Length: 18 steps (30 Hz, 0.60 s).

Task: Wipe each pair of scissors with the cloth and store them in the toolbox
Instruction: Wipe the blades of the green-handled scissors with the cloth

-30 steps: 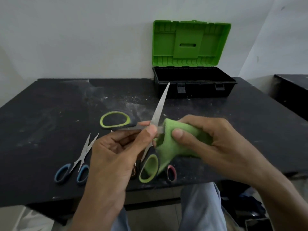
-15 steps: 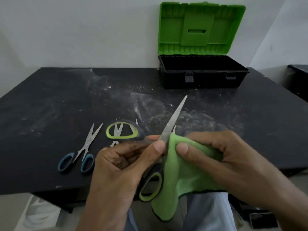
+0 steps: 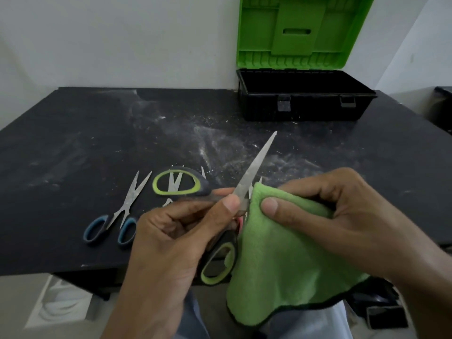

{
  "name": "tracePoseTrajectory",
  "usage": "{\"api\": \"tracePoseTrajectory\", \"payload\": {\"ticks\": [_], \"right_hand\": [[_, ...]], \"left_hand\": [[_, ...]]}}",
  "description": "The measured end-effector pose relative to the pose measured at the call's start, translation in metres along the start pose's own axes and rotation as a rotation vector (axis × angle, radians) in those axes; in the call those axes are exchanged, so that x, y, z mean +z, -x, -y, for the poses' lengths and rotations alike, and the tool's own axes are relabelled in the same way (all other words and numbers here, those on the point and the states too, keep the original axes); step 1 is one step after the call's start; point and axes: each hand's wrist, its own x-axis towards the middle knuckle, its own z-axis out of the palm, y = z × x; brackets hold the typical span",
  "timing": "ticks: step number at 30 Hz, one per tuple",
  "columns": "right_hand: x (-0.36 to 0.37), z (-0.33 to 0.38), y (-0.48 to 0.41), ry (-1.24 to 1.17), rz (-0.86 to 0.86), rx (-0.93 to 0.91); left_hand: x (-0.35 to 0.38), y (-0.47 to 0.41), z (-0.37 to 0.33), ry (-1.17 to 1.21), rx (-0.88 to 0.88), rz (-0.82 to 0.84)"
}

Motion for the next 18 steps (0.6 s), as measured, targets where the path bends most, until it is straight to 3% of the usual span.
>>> {"api": "tracePoseTrajectory", "payload": {"ticks": [6,11,18], "right_hand": [[-0.006,0.004,-0.006,-0.003,-0.111,-0.119],[-0.008,0.013,-0.018,0.066,-0.023,-0.176],[-0.017,0.033,-0.036,0.160,-0.055,-0.283]], "left_hand": [[0.002,-0.011,-0.006,-0.006,-0.014,0.049],[-0.001,-0.018,-0.023,-0.044,0.100,0.033],[-0.002,-0.022,-0.042,-0.056,0.207,0.104]]}}
